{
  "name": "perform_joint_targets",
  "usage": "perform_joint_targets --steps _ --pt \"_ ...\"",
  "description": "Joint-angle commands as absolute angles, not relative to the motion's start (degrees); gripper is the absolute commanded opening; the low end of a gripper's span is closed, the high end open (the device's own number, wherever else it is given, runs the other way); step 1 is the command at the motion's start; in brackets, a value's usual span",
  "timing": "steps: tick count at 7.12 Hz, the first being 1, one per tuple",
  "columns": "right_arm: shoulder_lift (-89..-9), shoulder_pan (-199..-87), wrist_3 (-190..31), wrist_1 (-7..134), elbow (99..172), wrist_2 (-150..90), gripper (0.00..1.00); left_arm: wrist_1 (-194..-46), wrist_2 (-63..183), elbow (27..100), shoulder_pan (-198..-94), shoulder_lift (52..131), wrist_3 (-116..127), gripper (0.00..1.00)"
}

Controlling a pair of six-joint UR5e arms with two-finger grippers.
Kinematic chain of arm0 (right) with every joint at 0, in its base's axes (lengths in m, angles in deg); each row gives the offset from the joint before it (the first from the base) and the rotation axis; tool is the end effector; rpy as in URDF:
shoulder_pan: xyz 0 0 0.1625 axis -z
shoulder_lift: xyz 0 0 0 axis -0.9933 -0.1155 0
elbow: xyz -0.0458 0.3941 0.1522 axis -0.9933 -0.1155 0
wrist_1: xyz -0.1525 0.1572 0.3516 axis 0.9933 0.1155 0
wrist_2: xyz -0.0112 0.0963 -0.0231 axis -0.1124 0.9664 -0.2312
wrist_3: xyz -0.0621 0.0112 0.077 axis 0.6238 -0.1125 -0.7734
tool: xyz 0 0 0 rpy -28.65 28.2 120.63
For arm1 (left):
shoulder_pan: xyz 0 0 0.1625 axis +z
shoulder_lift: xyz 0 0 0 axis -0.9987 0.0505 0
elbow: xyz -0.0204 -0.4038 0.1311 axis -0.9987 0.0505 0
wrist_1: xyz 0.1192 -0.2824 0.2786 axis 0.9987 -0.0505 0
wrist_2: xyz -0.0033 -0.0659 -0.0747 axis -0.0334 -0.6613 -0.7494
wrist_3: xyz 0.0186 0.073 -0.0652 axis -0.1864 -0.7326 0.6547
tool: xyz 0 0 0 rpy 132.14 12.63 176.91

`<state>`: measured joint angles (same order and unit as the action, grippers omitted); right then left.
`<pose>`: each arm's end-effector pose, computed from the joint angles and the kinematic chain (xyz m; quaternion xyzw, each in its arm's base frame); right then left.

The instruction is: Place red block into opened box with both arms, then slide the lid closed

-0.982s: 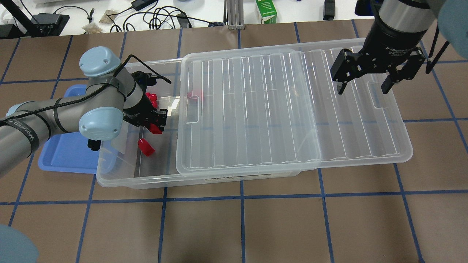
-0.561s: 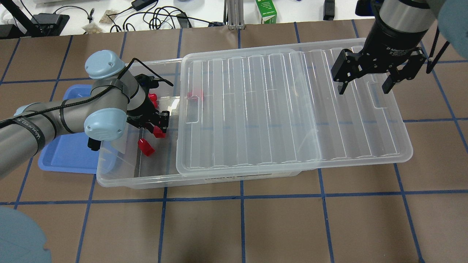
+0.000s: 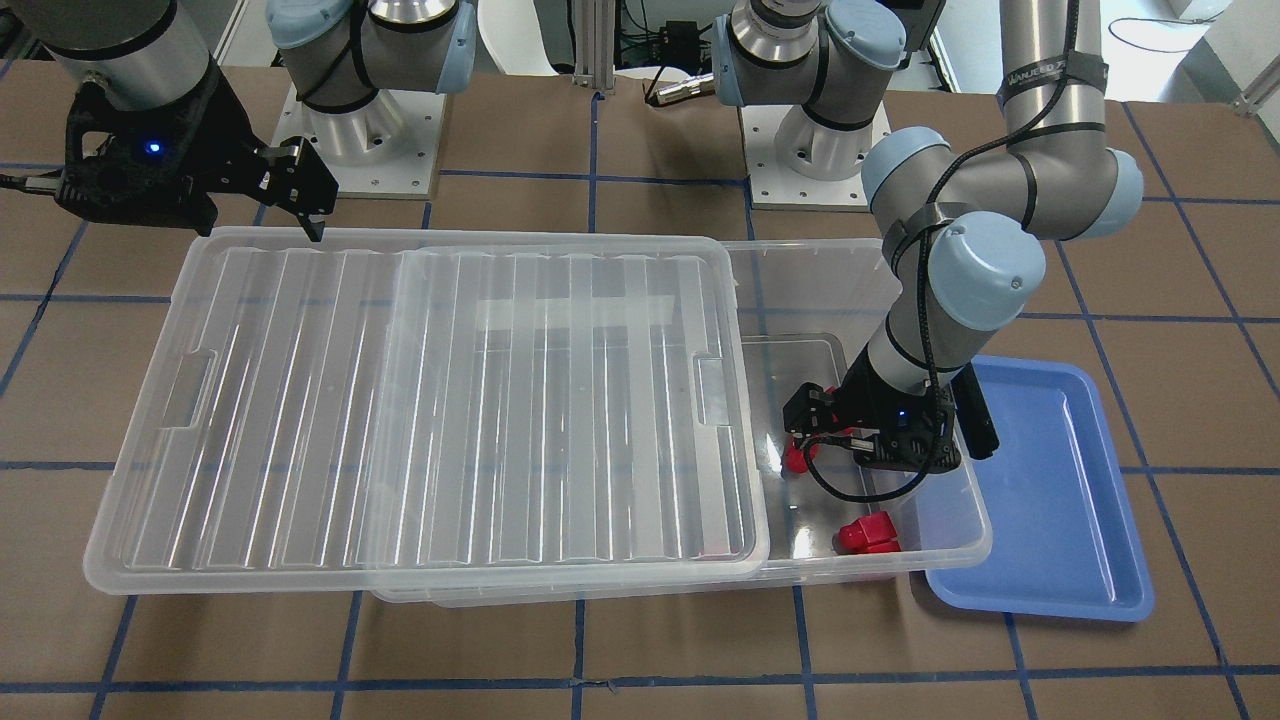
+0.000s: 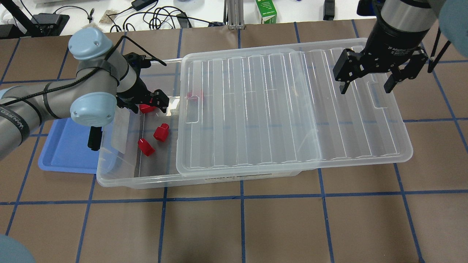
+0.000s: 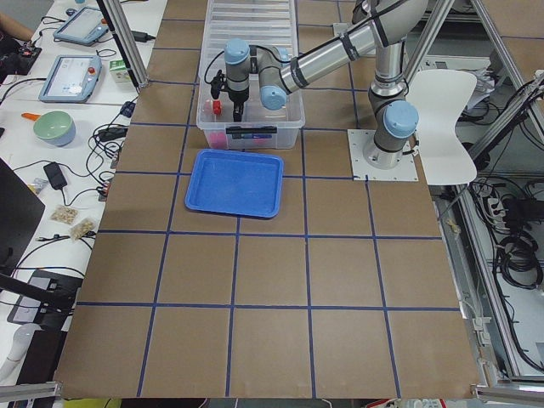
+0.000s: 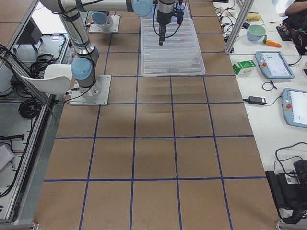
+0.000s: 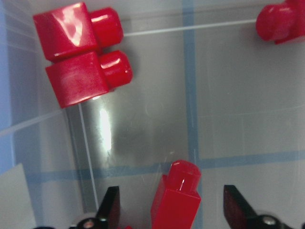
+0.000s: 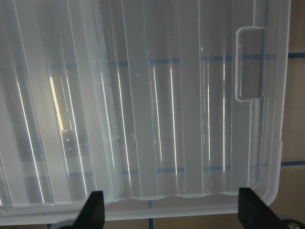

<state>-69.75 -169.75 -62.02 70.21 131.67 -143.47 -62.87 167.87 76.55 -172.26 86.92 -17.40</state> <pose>0.1015 -0.4844 0.4916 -0.0209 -0.9988 -0.0445 0.0053 -0.0920 -0.5662 0.2892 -0.0290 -0.9989 0.0225 0.0286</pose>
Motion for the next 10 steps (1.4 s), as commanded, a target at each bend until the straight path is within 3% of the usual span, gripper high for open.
perform_joint_targets --steps 1,5,6,10 --pt "-69.7 -166.4 -61.5 70.1 131.7 -143.5 1.0 -77.3 168.1 67.9 -172.7 82.9 -17.3 1.0" --pt "-66.8 -154.3 -48.3 72.2 131.7 -143.1 1.0 -94.1 173.4 60.4 -176.7 74.6 -16.1 1.0" --pt "-65.6 -152.5 -43.5 73.9 131.7 -143.3 1.0 -93.9 170.2 57.8 -175.7 75.5 -15.8 1.0" --pt "-59.1 -148.1 -35.9 79.7 134.0 -143.0 1.0 -93.3 170.3 58.6 -175.9 76.3 -16.1 1.0"
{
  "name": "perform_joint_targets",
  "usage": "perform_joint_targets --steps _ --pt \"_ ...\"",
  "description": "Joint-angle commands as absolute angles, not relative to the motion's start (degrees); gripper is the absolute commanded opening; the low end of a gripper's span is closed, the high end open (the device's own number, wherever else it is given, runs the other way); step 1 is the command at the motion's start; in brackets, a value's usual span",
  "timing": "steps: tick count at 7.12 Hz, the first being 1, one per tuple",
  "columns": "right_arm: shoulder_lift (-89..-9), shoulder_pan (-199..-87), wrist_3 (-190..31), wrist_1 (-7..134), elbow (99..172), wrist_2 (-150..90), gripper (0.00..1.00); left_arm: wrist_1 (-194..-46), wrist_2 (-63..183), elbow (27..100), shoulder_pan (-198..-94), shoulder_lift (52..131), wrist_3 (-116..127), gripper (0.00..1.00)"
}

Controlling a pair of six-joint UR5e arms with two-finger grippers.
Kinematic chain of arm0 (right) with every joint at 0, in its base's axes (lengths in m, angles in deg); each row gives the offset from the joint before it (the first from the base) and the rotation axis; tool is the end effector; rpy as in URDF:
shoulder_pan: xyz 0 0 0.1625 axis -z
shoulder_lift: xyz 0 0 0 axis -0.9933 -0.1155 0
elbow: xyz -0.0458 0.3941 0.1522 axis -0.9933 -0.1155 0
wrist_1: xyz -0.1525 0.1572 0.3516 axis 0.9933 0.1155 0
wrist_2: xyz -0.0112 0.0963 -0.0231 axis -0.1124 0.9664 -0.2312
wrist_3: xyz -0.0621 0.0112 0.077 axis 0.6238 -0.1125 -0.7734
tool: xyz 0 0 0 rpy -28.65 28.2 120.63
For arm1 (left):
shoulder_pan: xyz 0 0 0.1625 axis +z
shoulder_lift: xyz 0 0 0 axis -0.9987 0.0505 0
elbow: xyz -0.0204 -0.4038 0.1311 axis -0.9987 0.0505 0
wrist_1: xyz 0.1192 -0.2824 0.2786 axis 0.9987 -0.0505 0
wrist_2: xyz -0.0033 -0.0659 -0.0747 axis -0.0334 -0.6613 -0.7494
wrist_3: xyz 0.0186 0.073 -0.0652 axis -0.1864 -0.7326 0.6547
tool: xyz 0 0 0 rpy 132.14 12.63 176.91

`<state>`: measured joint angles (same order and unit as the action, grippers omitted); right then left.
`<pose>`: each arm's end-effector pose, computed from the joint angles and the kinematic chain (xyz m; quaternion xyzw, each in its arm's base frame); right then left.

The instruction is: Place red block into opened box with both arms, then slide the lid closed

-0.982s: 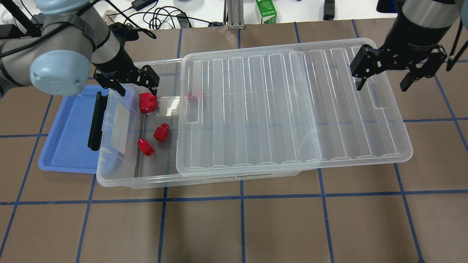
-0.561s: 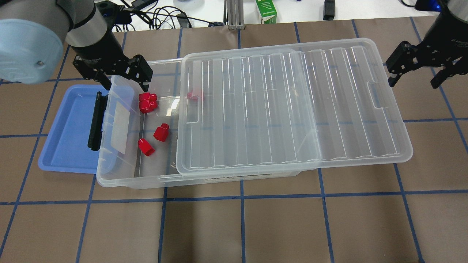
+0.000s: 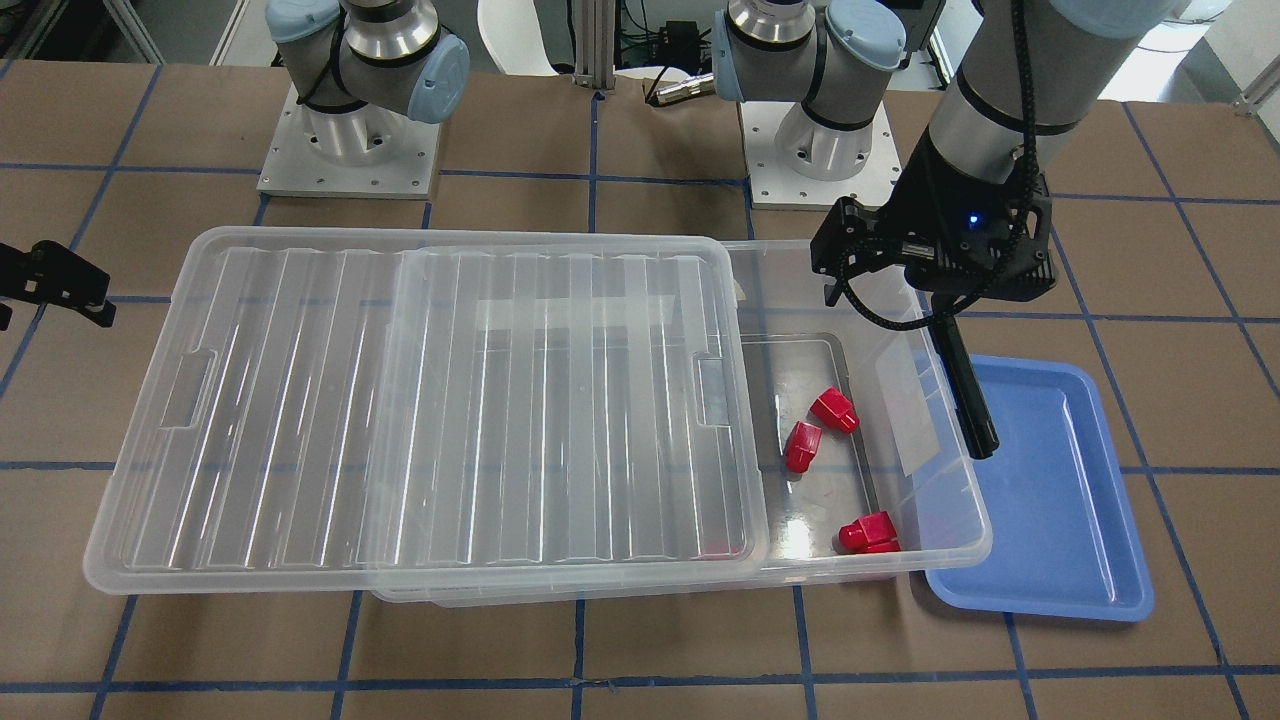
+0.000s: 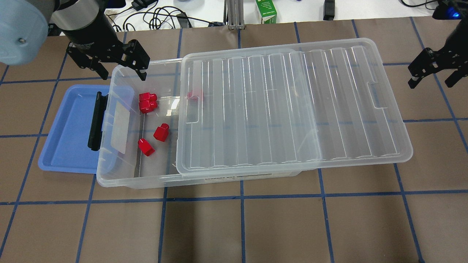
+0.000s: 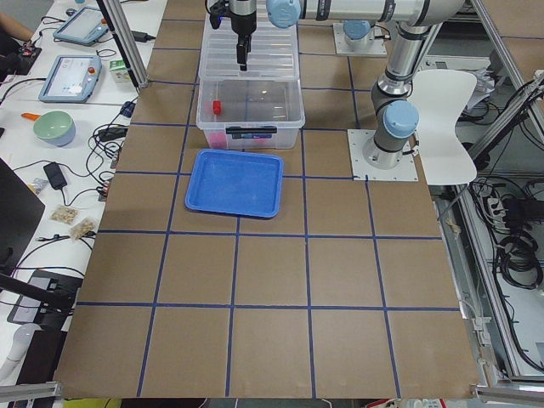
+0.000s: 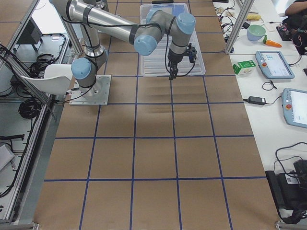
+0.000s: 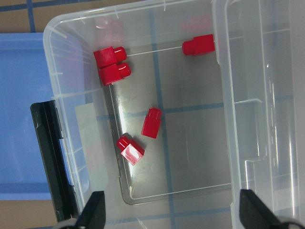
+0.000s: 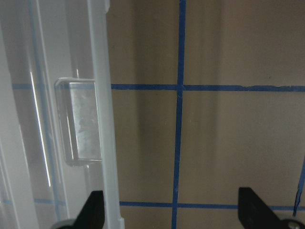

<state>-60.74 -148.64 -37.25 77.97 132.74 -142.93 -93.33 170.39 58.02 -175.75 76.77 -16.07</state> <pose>-0.1032 -0.5417 0.4148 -0.0108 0.9979 0.0593 0.0254 -0.1226 -0.5307 0.4868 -0.0473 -0.9988 0.0043 0.0087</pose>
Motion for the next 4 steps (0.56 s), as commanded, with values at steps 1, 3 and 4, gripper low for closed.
perform_joint_targets --steps 1,3,4 --pt "-58.3 -148.1 -35.1 81.3 135.2 -143.1 1.0 -93.1 170.3 58.0 -175.8 76.4 -16.1 1.0" --pt "-57.8 -148.1 -35.1 82.1 137.0 -143.2 1.0 -93.1 170.3 57.6 -175.2 75.6 -16.2 1.0" --pt "-57.3 -148.1 -35.1 82.4 137.4 -143.2 1.0 -93.2 170.5 57.7 -174.8 75.4 -16.2 1.0"
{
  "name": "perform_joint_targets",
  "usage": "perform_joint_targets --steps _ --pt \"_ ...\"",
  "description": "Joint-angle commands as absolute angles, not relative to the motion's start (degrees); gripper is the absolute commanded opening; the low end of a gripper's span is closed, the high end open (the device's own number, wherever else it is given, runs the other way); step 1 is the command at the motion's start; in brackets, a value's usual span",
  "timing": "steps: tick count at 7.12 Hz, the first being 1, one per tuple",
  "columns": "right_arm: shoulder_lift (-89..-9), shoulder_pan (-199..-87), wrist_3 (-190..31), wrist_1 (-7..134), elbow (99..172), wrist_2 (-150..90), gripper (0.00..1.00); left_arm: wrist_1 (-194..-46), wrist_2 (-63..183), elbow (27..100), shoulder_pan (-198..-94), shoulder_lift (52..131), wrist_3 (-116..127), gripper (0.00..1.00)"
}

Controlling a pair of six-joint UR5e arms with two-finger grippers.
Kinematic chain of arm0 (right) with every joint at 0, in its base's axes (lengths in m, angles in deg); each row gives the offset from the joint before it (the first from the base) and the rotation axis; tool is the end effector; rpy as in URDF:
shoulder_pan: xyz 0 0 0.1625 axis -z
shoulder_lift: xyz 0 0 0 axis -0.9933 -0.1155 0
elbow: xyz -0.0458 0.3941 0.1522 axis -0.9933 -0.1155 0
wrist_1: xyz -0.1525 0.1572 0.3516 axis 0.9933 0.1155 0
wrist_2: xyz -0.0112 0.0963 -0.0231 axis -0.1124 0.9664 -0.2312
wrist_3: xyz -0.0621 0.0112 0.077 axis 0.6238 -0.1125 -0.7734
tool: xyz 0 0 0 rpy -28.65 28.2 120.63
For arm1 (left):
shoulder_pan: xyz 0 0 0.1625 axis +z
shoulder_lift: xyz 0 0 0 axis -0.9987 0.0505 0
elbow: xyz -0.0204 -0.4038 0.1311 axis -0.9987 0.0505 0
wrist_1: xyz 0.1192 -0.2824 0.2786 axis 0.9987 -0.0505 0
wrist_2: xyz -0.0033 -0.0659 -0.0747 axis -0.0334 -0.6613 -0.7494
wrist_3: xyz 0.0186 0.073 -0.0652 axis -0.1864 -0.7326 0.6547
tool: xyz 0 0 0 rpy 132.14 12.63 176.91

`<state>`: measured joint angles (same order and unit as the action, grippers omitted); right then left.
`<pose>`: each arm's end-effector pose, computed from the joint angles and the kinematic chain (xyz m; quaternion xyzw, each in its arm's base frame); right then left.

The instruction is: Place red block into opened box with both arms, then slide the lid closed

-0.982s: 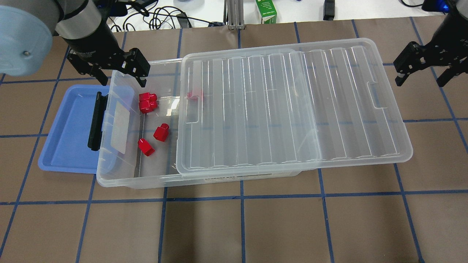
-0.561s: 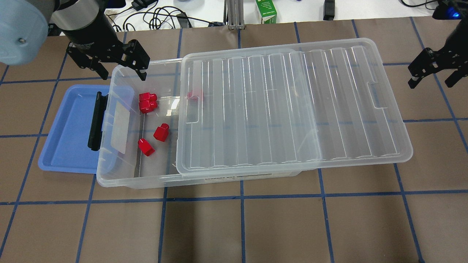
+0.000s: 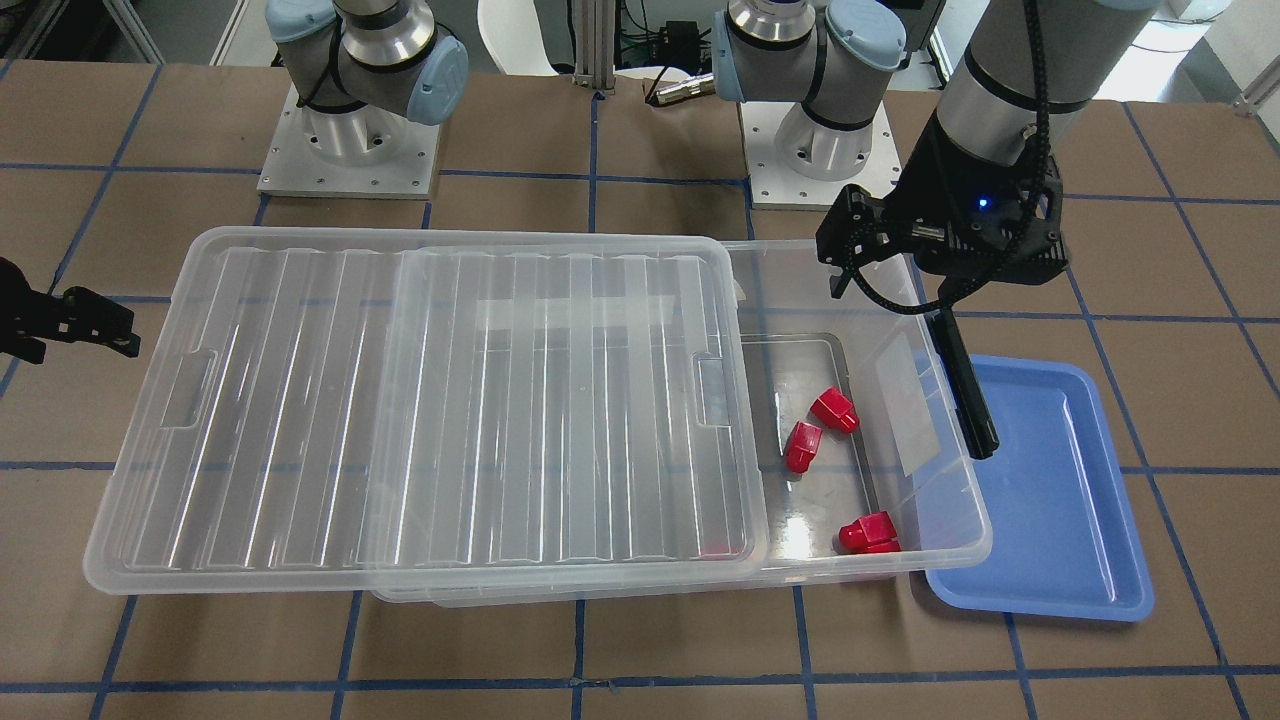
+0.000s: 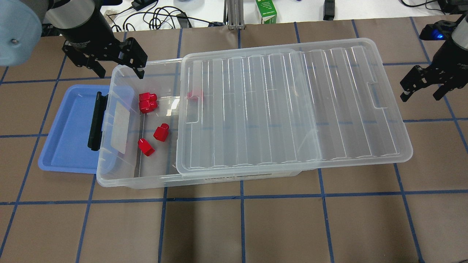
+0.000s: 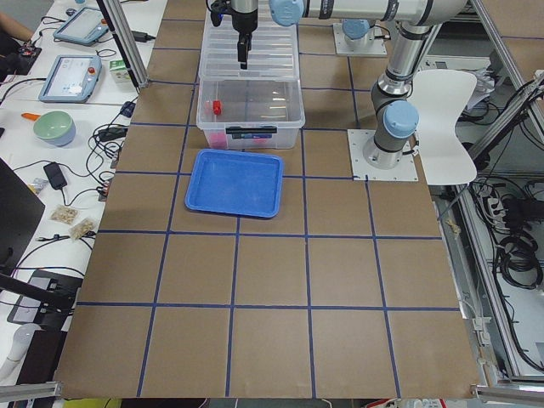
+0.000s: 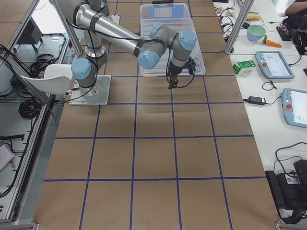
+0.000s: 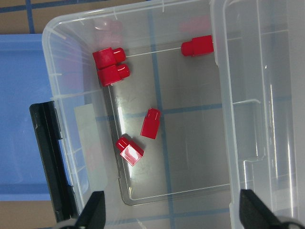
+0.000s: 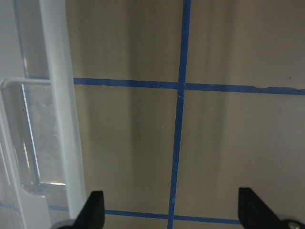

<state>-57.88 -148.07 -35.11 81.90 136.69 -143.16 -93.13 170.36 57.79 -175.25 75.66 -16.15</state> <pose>-0.1114 -0.5457 0.3614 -0.0247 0.9957 0.0820 0.0363 -0.1182 -0.5260 0.4993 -0.0437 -0.9989 0.0177 0.0079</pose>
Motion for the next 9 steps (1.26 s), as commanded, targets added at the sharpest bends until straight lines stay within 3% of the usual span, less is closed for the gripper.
perform_joint_targets --steps 1,9 --pt "-57.0 -148.1 -35.1 82.5 137.5 -143.2 1.0 -93.2 170.5 57.7 -174.7 75.3 -16.2 1.0" --pt "-55.6 -148.8 -36.4 81.5 137.5 -143.0 1.0 -93.3 172.5 58.4 -174.6 75.0 -16.0 1.0"
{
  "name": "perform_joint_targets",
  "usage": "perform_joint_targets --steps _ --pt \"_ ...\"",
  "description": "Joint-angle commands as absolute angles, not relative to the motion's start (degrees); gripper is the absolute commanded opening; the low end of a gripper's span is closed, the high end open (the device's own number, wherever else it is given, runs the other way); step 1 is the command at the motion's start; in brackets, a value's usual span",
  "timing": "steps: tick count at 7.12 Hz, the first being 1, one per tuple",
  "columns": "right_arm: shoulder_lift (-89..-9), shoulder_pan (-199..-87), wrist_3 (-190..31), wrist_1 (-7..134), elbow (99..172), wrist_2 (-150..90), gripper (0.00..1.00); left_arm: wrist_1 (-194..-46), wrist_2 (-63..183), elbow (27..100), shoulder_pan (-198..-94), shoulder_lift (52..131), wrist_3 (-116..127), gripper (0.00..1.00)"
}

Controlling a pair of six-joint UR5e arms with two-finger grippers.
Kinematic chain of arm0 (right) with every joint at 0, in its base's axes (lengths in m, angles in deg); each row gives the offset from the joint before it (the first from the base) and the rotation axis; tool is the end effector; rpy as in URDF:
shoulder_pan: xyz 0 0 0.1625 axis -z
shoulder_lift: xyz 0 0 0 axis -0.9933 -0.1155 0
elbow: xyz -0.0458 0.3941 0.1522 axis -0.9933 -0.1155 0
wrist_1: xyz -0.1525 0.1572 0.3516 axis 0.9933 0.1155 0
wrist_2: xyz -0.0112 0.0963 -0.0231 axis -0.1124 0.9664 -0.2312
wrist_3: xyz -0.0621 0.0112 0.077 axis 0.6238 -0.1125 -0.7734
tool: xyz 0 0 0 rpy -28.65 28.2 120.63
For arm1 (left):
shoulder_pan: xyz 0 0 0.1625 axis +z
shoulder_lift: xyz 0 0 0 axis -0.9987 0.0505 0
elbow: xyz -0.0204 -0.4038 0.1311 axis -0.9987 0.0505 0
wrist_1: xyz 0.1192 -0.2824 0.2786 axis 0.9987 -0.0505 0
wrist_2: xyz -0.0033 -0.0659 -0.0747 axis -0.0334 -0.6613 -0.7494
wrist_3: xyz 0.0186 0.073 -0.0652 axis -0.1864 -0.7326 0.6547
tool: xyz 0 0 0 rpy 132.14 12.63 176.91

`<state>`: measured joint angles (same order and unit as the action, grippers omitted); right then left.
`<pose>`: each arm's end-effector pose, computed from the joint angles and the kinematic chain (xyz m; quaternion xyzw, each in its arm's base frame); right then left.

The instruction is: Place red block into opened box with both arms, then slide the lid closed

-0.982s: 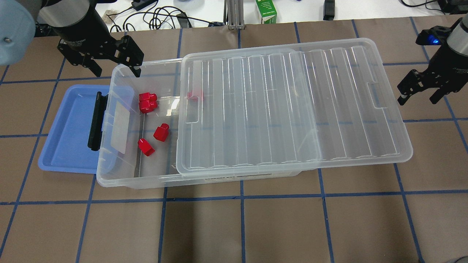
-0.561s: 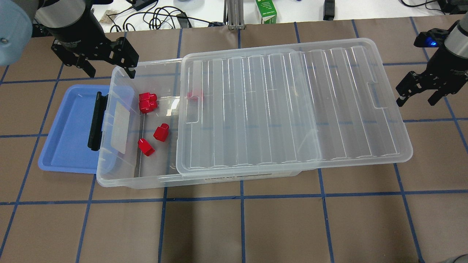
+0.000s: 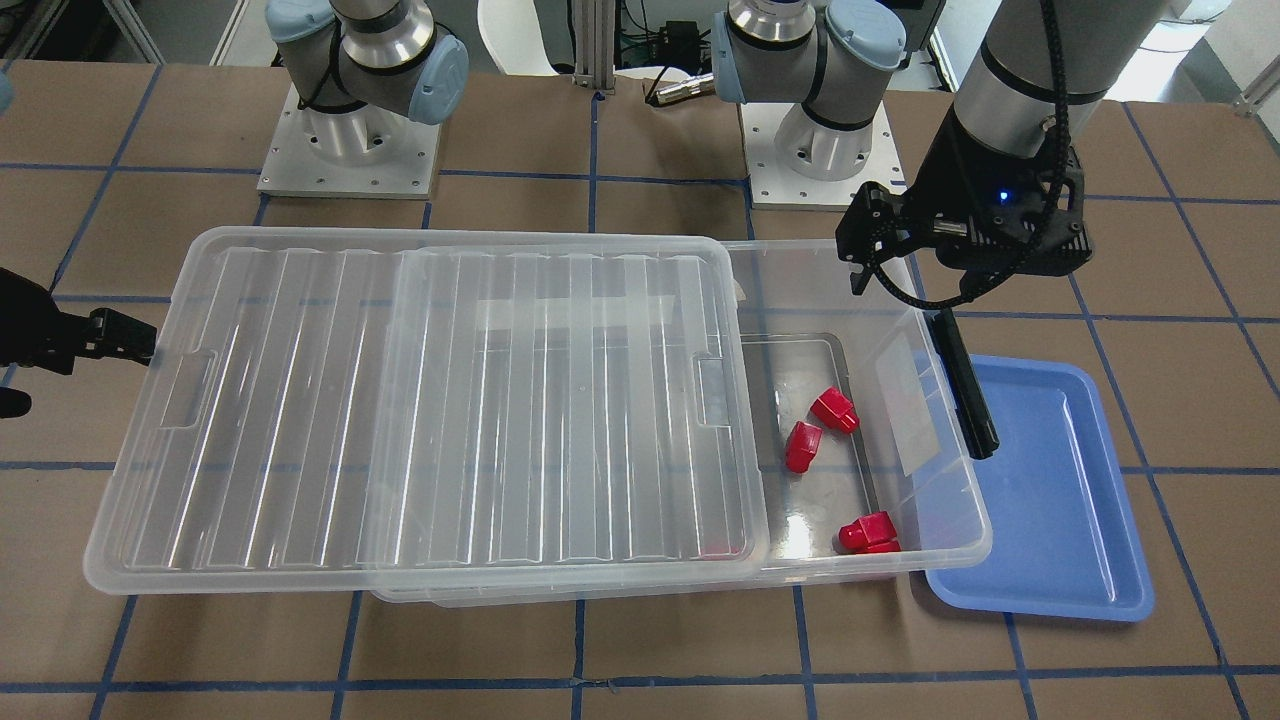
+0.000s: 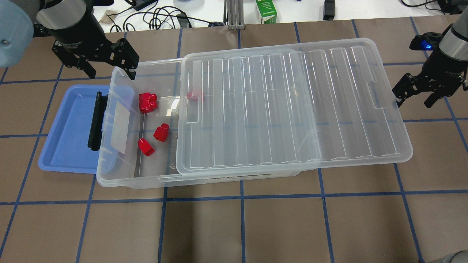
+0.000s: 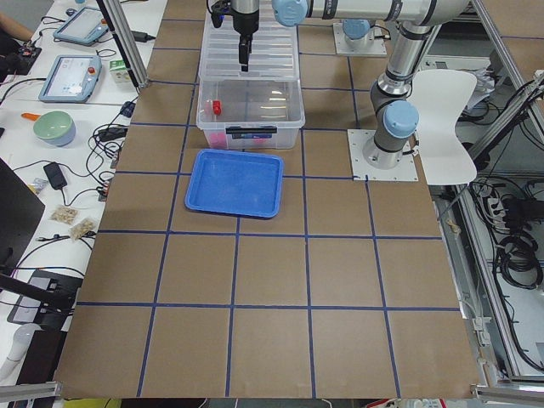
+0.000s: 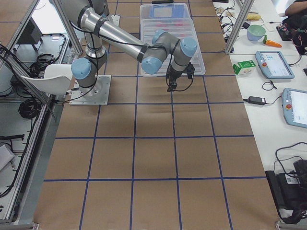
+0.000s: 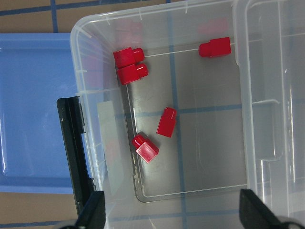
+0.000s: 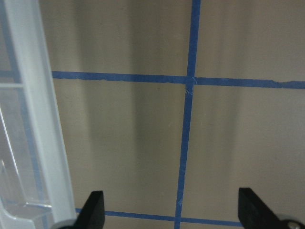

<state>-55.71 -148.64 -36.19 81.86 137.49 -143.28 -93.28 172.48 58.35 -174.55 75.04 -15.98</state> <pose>-0.1078 -0.5501 0.3345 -0.0204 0.9931 0.1065 0.0455 -0.1083 -0.5225 0.4999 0.0358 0.9992 -0.0155 0.0105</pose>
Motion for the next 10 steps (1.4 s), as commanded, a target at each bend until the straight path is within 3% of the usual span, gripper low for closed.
perform_joint_targets --steps 1,10 --pt "-55.6 -148.9 -38.4 81.3 137.5 -142.8 1.0 -93.3 172.5 58.4 -174.6 75.0 -15.9 1.0" --pt "-56.3 -153.3 -45.5 81.7 138.3 -142.4 1.0 -93.3 172.6 58.4 -174.6 75.0 -15.8 1.0"
